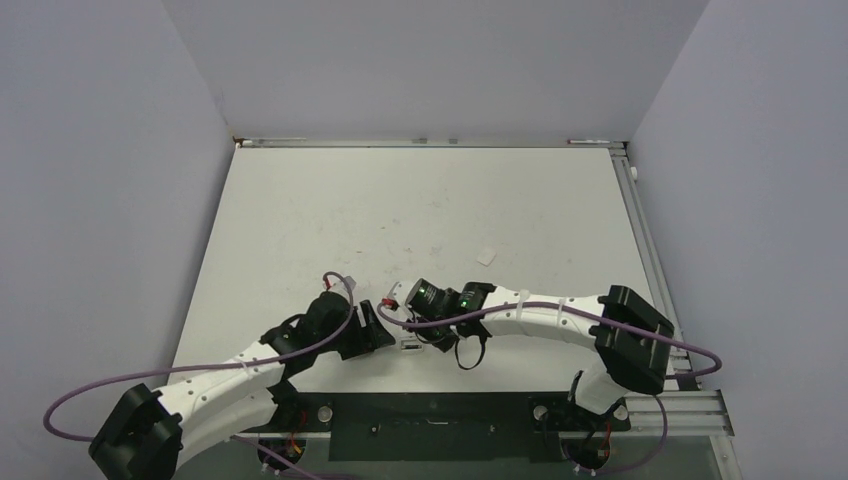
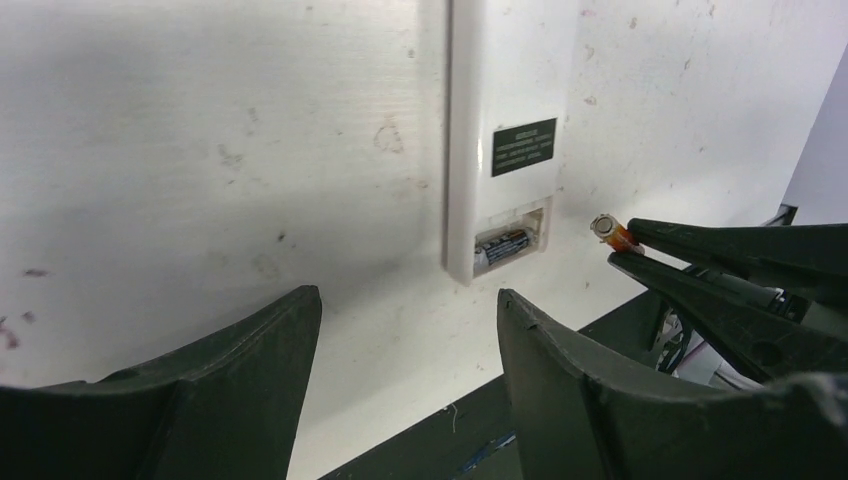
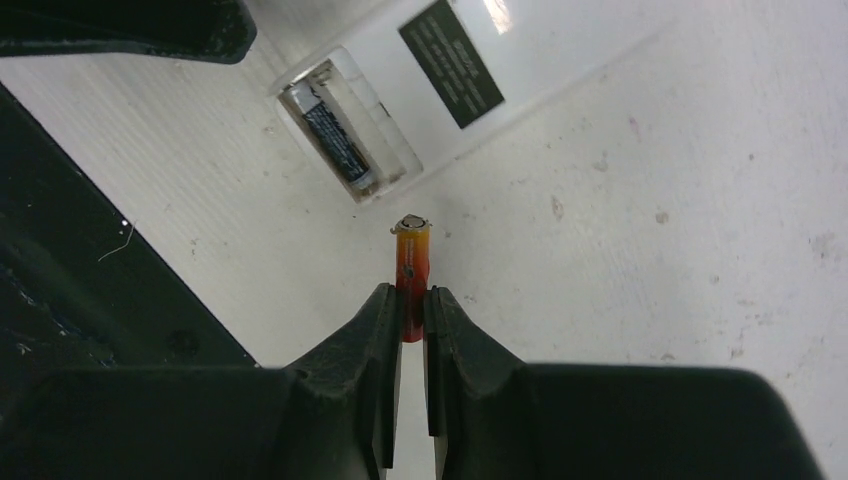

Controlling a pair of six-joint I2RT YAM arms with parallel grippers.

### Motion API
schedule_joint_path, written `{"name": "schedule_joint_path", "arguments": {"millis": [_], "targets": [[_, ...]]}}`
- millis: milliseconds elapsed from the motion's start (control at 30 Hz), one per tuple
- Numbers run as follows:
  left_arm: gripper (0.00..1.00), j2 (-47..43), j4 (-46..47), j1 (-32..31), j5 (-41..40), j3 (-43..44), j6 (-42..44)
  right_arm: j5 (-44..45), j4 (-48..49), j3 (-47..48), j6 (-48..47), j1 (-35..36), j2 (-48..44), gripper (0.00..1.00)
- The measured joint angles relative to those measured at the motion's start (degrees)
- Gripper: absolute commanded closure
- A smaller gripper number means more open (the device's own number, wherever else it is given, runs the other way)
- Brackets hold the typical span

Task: Load the batteries into the remote control
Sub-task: Load the battery into the remote control.

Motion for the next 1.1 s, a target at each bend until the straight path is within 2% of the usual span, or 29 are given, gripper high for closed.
{"name": "schedule_joint_path", "arguments": {"millis": [167, 333, 767, 1100], "targets": [[0.36, -9.5, -4.1, 0.5, -3.3, -3.4, -2.7, -4.7, -0.2, 4.0, -8.1, -0.1, 4.8, 0.91], [0.36, -14.1, -8.7, 0.8, -5.6, -3.7, -3.1, -7.4, -0.9, 8.1, -12.9, -0.1, 9.1, 0.9], [0.35, -15.5, -10.2, 1.2, -6.3, -4.0, -3.3, -8.5, -4.1, 12.3, -17.9, -0.1, 14.2, 0.86], [0.35, -14.7, -9.4, 1.5, -6.0, -4.0, -3.3, -8.6, -4.4, 12.5, -18.4, 0.6, 14.2, 0.77]]}}
